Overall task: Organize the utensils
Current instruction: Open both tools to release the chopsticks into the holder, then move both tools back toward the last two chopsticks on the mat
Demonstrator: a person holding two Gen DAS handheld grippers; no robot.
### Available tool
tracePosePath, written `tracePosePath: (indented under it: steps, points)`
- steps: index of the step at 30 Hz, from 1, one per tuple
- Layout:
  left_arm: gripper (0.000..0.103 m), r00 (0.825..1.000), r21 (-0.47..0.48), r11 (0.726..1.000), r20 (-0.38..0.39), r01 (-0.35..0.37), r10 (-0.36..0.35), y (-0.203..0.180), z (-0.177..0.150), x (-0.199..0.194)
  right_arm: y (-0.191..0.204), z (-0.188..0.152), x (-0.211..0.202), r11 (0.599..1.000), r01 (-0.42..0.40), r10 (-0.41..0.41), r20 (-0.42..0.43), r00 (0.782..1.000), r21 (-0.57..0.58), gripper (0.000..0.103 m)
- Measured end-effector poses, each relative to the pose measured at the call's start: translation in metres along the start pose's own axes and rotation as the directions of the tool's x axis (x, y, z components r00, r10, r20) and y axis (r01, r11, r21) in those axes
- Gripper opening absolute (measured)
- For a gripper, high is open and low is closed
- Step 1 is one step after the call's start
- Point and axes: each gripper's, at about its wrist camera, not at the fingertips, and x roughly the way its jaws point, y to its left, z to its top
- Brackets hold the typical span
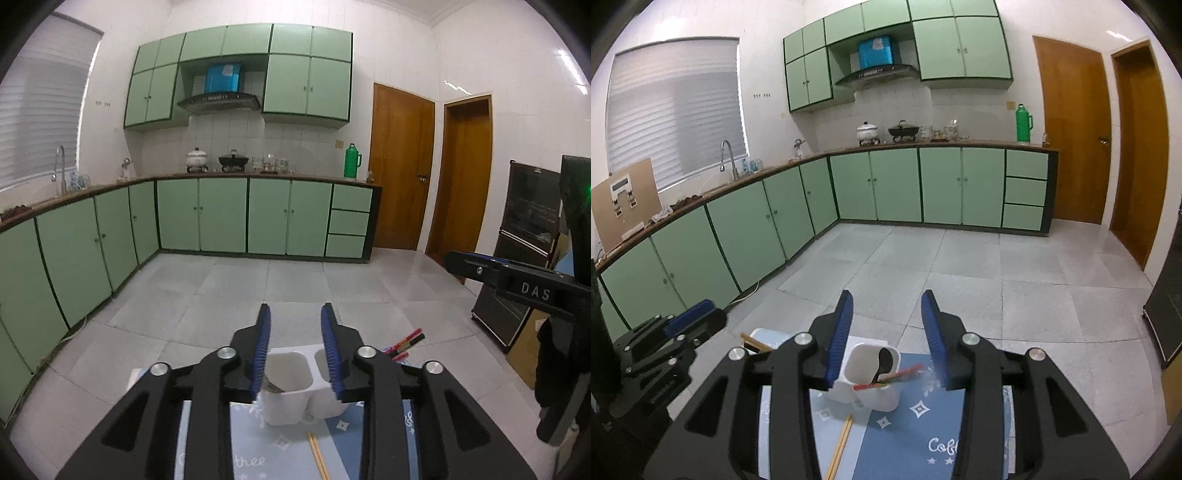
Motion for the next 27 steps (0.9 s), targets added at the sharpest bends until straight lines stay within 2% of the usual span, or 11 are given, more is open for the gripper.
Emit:
tracePosePath:
  steps: [2, 7, 12, 14, 16, 23, 27]
  points:
    - [0.041, 1.000, 0.003, 1.000, 0.008, -0.001, 0.001, -0.002, -0.008, -0.015, -0.003, -0.007, -0.012, 1.000, -0.003, 0.003, 0.012, 1.000, 0.007, 0.044]
    - [0.049, 1.000, -0.020, 1.000, -0.001, -0.006, 0.006, -0.001, -0.036, -0.041, -0.006, -0.040, -0.043, 1.000, -0.014, 0.014, 0.027, 1.000, 0.024, 0.056]
    - [0.049, 0.998, -0.032, 0.999, -0.060, -0.015, 0.013, -0.002, -0.072, -0.054, -0.003, -0.087, -0.057, 0.998, -0.041, 0.043, -0.022, 0.999, 0.057, 0.057]
    - [0.050, 0.996, -0.028, 0.999, -0.090, -0.023, 0.020, -0.002, -0.088, -0.057, 0.000, -0.106, -0.060, 0.997, -0.045, 0.047, -0.041, 0.998, 0.062, 0.061]
    - [0.054, 0.992, -0.030, 0.999, -0.128, -0.022, 0.018, -0.003, -0.106, -0.058, 0.005, -0.127, -0.063, 0.998, -0.039, 0.042, -0.057, 0.997, 0.058, 0.071]
    - [0.061, 0.961, -0.031, 0.999, -0.276, -0.041, 0.031, -0.003, -0.165, -0.046, 0.020, -0.188, -0.059, 0.997, -0.011, 0.020, -0.128, 0.992, 0.071, 0.082]
    - [0.062, 0.931, -0.020, 0.998, -0.361, -0.062, 0.051, 0.000, -0.195, -0.031, 0.024, -0.223, -0.046, 0.997, 0.006, 0.008, -0.186, 0.983, 0.074, 0.085]
